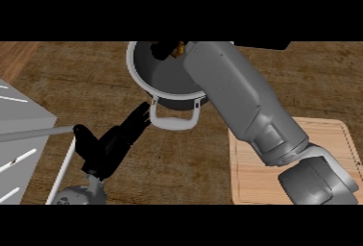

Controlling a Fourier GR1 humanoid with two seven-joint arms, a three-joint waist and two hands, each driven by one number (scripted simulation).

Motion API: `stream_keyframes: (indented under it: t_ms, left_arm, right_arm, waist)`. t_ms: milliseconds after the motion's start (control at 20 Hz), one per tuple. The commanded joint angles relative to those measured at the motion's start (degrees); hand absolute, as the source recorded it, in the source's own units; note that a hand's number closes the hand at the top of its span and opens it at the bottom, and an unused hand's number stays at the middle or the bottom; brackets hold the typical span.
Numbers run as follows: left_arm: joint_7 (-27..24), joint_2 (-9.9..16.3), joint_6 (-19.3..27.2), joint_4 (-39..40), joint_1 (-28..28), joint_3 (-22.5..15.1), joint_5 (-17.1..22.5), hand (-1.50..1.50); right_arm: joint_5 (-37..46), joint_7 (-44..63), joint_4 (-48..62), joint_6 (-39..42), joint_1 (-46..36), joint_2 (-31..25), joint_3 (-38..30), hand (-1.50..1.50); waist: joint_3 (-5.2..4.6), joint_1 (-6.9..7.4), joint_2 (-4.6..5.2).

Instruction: Pick the sweet potato from the cutting board and place it in the pot

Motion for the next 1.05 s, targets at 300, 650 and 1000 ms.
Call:
stream_keyframes:
  t_ms: [300, 650, 1000]
  left_arm:
    - [-0.4, 0.8, -2.1, 0.1, -0.1, -0.7, 0.2, 0.0]
    - [-0.4, -0.1, -1.6, 3.1, -2.8, 0.0, 0.0, 0.0]
    - [-0.3, 0.5, -1.1, -0.3, 1.0, 1.5, 1.4, 0.0]
  right_arm:
    - [-17.4, -10.0, 3.0, -5.5, 3.7, 0.0, -5.7, -1.5]
    - [-24.0, -17.5, 4.8, -10.8, 2.3, 0.0, -7.2, -1.5]
    - [-24.5, -20.4, 10.2, -17.7, 1.6, 0.0, -7.4, -1.5]
  waist:
    - [0.06, 3.14, 0.69]
    - [0.05, 1.82, 0.77]
    - [0.07, -0.15, -0.03]
